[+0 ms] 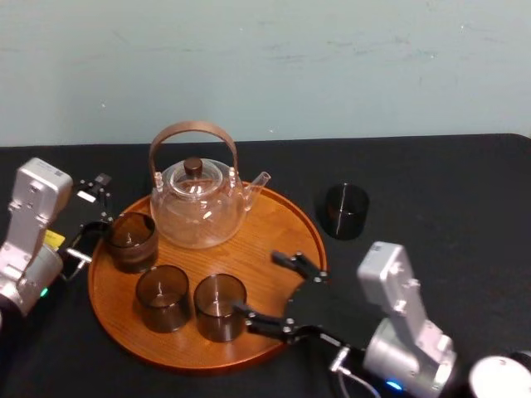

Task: Pick up the glass from the table and place it on the tray.

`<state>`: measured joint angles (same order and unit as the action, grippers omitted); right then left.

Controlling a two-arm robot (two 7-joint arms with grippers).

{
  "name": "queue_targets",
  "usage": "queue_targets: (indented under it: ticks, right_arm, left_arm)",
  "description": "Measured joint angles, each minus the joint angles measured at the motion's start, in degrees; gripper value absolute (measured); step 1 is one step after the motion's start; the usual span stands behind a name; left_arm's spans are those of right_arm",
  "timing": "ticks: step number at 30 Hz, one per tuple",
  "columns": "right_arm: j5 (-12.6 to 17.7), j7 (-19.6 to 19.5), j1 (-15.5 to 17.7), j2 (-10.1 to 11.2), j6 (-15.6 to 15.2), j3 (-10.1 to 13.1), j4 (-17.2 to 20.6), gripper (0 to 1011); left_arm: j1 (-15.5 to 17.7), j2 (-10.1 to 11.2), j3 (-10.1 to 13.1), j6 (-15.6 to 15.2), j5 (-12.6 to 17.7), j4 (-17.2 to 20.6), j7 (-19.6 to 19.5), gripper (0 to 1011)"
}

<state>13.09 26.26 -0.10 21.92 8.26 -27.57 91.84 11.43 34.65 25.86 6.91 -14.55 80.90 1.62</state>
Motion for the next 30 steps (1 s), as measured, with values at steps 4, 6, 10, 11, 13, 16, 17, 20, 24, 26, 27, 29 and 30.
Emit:
queue_targets:
  ticks: [4,6,10,11,13,16,17,20,24,26,27,29,30]
  right_arm:
    - [1.31,-0.54,2.13,1.43,0.59,2.3,1.26,1002]
    - [1.91,-0.79,3.0,1.96,0.88,3.33,1.65,1002]
    - [3.89,-1.56,5.57,3.22,1.95,6.74,2.34,1002]
    - [4.22,-1.74,5.94,3.34,2.15,7.32,2.34,1002]
    - [4.77,-2.1,6.72,3.57,2.54,8.59,2.33,1002]
    - [5.66,-3.13,7.92,3.75,3.03,11.06,1.88,1002]
    - [5.83,-3.42,8.14,3.76,3.08,11.7,1.68,1002]
    - [6.36,-4.66,8.67,3.65,3.07,14.31,0.68,1002]
    - [6.53,-5.8,8.01,3.15,2.51,16.4,-1.16,1002]
    - [6.52,-6.22,6.99,2.73,1.89,17.21,-2.62,1002]
    - [6.51,-6.28,6.59,2.6,1.66,17.41,-3.13,1002]
    - [6.36,-6.38,5.2,2.14,0.93,17.81,-4.64,1002]
    - [6.32,-6.36,4.74,2.01,0.7,17.88,-5.15,1002]
  left_arm:
    - [0.0,0.0,0.0,0.0,0.0,0.0,0.0,0]
    - [0.0,0.0,0.0,0.0,0.0,0.0,0.0,0]
    - [0.0,0.0,0.0,0.0,0.0,0.0,0.0,0]
    - [0.0,0.0,0.0,0.0,0.0,0.0,0.0,0]
    - [0.0,0.0,0.0,0.0,0.0,0.0,0.0,0]
    - [0.0,0.0,0.01,0.0,0.0,0.0,0.0,0]
    - [0.0,0.0,0.0,0.0,0.0,0.0,0.0,0]
    - [0.0,0.0,0.01,0.0,0.0,0.0,0.0,0]
    - [0.0,0.0,0.0,0.0,0.0,0.0,0.0,0]
    - [0.0,0.0,0.0,0.0,0.0,0.0,0.0,0]
    - [0.0,0.0,0.0,0.0,0.0,0.0,0.0,0]
    - [0.0,0.0,0.0,0.0,0.0,0.0,0.0,0]
    - [0.0,0.0,0.0,0.0,0.0,0.0,0.0,0]
